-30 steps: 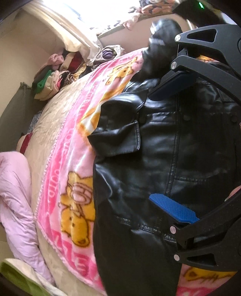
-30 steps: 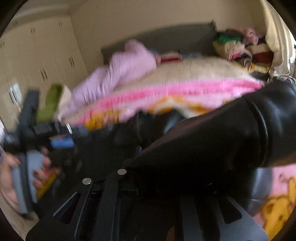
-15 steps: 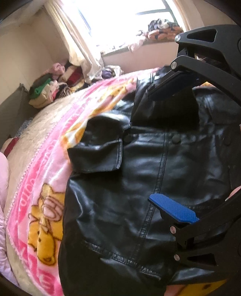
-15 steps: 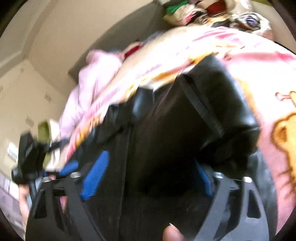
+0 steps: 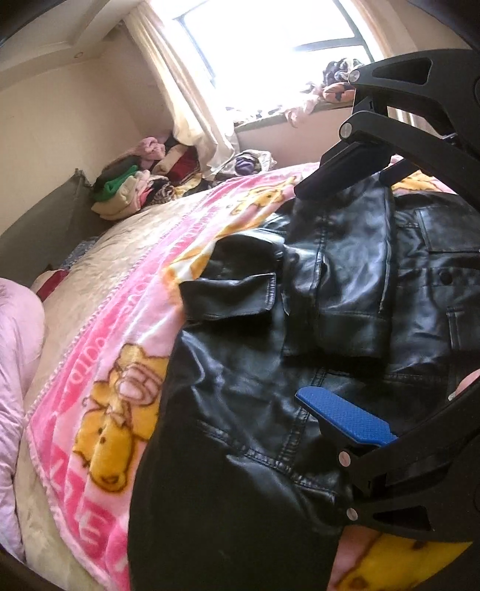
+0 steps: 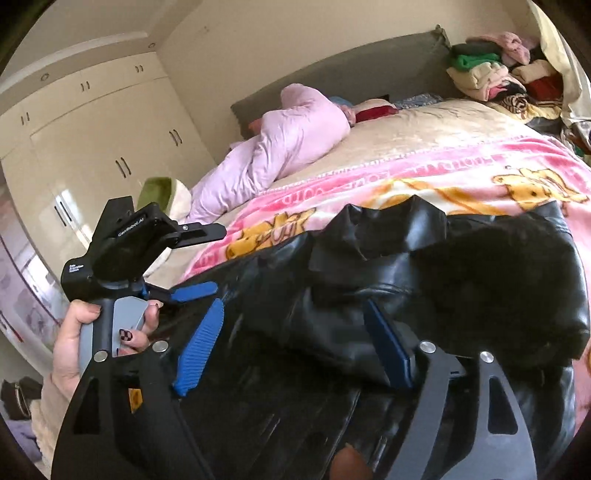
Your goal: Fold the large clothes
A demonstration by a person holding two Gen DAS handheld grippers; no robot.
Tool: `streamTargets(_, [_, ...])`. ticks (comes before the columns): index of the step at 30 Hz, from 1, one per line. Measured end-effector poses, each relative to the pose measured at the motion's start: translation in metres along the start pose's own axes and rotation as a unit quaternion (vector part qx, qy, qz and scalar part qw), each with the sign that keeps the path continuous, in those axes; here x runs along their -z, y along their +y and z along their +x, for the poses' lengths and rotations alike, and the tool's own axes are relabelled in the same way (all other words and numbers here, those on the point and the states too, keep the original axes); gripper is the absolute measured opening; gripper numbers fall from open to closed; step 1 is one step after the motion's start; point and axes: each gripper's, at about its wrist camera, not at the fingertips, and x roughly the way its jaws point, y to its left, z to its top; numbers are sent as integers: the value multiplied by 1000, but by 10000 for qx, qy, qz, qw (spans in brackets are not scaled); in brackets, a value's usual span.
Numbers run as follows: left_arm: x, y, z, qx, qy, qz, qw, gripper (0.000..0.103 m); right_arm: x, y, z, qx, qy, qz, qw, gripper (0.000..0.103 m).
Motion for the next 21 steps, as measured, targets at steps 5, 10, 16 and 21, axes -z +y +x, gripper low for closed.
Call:
streamTargets(5, [11,-2,22,-225,314,173,9991,94,13,-26,-20,395,-69,402,9984,79])
streamTargets(10, [17,4,45,-125,495,71,9987,83,20,-45,-35,634,-225,493,9965,79])
streamTargets(16, [24,8,72,148,664,-173,9975,69,22,-68,-52,677,-392,890,9929,79])
streamTargets(21, [32,-10,80,-308,496,319,9978,7,21,-82,-65,838,-520,1075,9893,79])
